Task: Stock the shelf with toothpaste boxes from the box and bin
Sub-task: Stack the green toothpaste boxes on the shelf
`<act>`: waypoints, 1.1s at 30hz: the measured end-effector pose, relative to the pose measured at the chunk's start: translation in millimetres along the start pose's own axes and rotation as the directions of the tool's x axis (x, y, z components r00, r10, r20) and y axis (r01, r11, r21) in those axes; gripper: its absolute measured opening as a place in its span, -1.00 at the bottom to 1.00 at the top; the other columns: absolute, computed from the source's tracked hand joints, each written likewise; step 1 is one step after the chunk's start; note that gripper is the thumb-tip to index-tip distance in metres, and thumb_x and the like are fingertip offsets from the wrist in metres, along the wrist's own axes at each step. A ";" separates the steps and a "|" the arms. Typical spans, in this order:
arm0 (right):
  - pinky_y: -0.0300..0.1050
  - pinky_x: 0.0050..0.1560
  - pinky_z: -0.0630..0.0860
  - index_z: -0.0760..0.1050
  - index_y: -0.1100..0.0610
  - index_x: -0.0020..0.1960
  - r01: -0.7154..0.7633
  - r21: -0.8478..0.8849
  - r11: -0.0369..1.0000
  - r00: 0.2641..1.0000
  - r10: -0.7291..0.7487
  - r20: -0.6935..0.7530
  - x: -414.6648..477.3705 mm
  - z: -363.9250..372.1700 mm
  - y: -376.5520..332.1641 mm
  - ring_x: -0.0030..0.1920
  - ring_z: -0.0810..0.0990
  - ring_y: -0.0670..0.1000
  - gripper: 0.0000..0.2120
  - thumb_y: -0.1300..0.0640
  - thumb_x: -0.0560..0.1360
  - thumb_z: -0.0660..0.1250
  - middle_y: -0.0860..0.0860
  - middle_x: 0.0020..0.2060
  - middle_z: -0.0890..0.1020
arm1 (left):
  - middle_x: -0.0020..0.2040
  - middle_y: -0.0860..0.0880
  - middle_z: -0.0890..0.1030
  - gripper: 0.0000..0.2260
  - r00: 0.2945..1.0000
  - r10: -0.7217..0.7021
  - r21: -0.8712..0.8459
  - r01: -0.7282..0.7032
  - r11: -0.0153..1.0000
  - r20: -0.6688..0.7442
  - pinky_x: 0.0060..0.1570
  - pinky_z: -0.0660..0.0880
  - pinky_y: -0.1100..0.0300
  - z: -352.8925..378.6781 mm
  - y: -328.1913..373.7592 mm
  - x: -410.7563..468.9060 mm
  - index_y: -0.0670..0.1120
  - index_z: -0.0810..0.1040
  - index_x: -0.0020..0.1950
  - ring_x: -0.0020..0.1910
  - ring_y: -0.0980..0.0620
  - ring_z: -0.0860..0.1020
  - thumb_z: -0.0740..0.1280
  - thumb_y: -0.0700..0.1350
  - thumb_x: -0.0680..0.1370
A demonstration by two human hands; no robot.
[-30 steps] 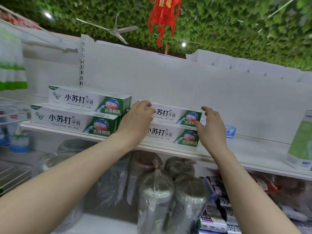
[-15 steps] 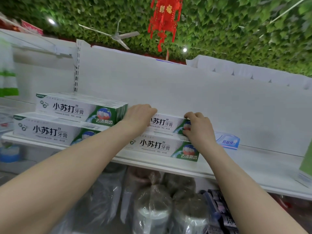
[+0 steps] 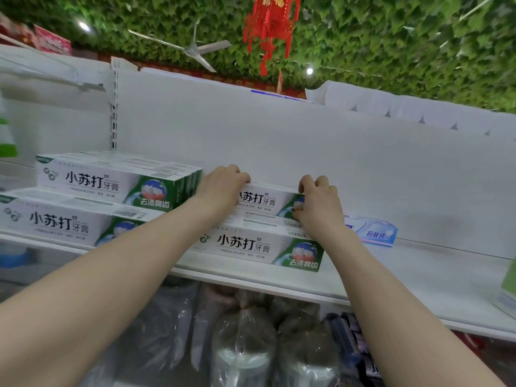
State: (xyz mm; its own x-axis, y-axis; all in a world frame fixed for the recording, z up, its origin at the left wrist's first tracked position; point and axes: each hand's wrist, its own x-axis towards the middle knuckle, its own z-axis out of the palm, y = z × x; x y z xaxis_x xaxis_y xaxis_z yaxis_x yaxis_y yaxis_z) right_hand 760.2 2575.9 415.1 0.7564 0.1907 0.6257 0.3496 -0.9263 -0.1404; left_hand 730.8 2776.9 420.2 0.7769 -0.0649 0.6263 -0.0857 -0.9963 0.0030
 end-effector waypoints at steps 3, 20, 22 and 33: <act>0.04 0.03 0.44 0.36 0.11 0.29 0.000 0.002 1.000 0.998 0.000 -0.063 -9.1 -4.1 -4.9 0.16 0.38 0.17 -0.63 0.22 0.51 0.32 0.12 0.18 0.41 | 0.35 -0.05 0.45 -0.51 0.998 -0.036 -0.110 0.029 0.994 -0.058 0.23 0.40 0.03 -4.7 3.1 -9.9 -0.01 0.38 0.44 0.28 -0.09 0.44 0.35 -0.24 0.53; 0.01 0.04 0.38 0.55 0.12 0.08 0.301 0.295 0.907 0.918 -0.191 -0.348 -160.3 14.1 -142.6 0.07 0.47 0.17 -0.81 0.20 0.47 0.35 0.11 0.02 0.57 | 0.11 -0.01 0.60 -0.80 0.948 -0.139 -0.265 0.061 0.962 -0.286 0.07 0.49 0.02 -48.4 -51.7 -211.3 -0.02 0.61 0.13 0.13 -0.07 0.55 0.38 -0.13 0.51; 0.04 0.03 0.41 0.56 0.14 0.05 0.310 0.309 0.899 0.918 -0.198 -0.342 -180.3 26.6 -162.7 0.03 0.49 0.19 -0.82 0.22 0.45 0.36 0.12 -0.02 0.58 | 0.09 -0.03 0.60 -0.80 0.950 -0.130 -0.257 0.055 0.965 -0.284 0.05 0.50 0.00 -49.0 -70.8 -239.4 -0.03 0.61 0.12 0.13 -0.11 0.55 0.38 -0.14 0.50; -0.03 -0.05 0.44 0.57 0.13 0.05 0.266 0.379 0.886 0.961 -0.213 -0.176 -319.2 108.9 -327.6 -0.04 0.49 0.12 -0.79 0.30 0.43 0.37 0.07 -0.03 0.59 | 0.05 -0.02 0.61 -0.80 0.980 -0.156 -0.246 0.123 0.961 -0.121 0.04 0.49 0.05 -43.4 -212.2 -416.1 -0.05 0.60 0.12 0.05 -0.05 0.56 0.37 -0.18 0.51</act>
State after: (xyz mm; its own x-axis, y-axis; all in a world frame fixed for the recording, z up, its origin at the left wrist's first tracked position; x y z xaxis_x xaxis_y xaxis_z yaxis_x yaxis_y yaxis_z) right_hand 464.5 2853.9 177.7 0.5549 0.3238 0.7664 0.7209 -0.6468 -0.2487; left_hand 398.7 3017.7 192.8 0.6993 0.0986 0.7080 -0.1406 -0.9521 0.2716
